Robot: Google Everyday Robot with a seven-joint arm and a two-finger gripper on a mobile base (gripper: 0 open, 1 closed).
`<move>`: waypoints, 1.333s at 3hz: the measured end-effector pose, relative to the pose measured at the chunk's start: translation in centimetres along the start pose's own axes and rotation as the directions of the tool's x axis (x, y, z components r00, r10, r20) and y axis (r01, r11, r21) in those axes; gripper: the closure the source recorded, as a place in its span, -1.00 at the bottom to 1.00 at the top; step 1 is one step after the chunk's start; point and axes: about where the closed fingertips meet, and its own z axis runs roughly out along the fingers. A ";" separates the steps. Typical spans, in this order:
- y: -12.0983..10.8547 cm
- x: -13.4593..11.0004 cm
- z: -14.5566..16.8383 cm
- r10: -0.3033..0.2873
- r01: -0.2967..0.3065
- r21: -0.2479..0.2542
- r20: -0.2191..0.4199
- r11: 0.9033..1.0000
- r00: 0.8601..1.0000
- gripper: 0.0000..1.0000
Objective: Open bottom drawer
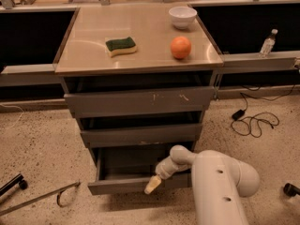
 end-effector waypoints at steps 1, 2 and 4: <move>4.6 1.6 -0.4 0.062 -0.062 -0.039 0.002 0.997 0.998 -1.00; 10.2 2.8 -1.2 0.129 -0.129 -0.091 -0.004 0.987 0.992 -1.00; 13.2 4.1 -0.3 0.129 -0.132 -0.141 -0.034 0.981 0.991 -1.00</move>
Offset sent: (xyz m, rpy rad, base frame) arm -0.1503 0.0048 0.0363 0.0449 0.2165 -0.0783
